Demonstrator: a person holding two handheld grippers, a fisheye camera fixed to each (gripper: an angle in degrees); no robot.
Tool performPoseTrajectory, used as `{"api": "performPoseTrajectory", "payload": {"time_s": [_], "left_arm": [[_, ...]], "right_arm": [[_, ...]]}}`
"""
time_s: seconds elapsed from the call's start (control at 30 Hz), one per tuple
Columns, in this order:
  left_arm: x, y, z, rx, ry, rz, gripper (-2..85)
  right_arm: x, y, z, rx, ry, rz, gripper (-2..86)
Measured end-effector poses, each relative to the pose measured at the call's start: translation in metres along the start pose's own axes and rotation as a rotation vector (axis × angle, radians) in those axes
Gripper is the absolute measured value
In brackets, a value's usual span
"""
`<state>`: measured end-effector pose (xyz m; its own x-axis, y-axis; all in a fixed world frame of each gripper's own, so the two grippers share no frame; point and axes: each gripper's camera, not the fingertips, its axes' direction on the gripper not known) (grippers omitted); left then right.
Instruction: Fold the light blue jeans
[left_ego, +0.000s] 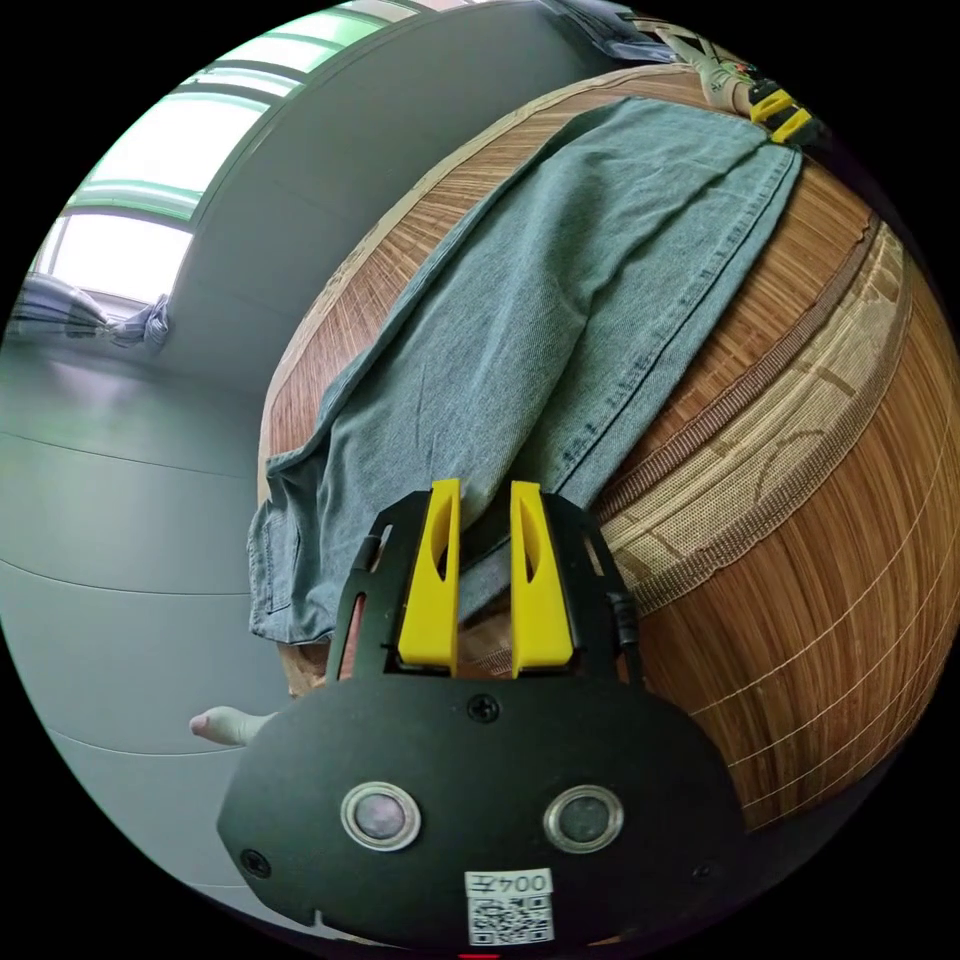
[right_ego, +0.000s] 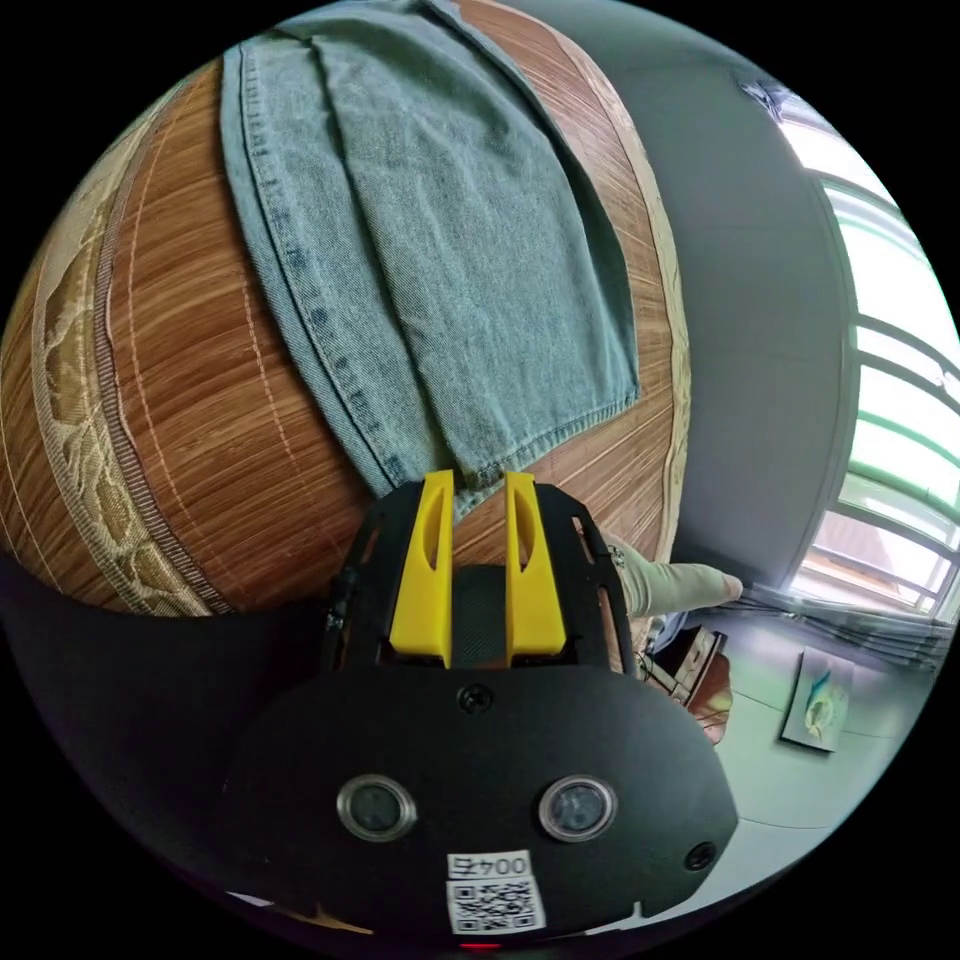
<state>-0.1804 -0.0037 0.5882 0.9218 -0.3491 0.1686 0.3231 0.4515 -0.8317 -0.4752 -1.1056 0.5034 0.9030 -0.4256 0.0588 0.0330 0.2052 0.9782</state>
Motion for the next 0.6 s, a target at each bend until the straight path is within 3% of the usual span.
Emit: {"api": "performPoseTrajectory", "payload": {"time_s": [0.17, 0.33, 0.6], "left_arm": [[0.008, -0.005, 0.003, -0.01, -0.072, 0.07, 7.7], [0.009, -0.008, 0.004, -0.021, -0.107, 0.113, 7.4], [0.016, -0.007, 0.008, -0.024, -0.197, 0.215, 2.1]], "right_arm": [[-0.013, -0.006, -0.007, 0.013, 0.131, 0.013, 6.1], [0.001, -0.002, -0.014, 0.054, 0.053, 0.15, 5.2], [0.015, 0.003, -0.024, 0.067, 0.012, 0.173, 4.7]]}}
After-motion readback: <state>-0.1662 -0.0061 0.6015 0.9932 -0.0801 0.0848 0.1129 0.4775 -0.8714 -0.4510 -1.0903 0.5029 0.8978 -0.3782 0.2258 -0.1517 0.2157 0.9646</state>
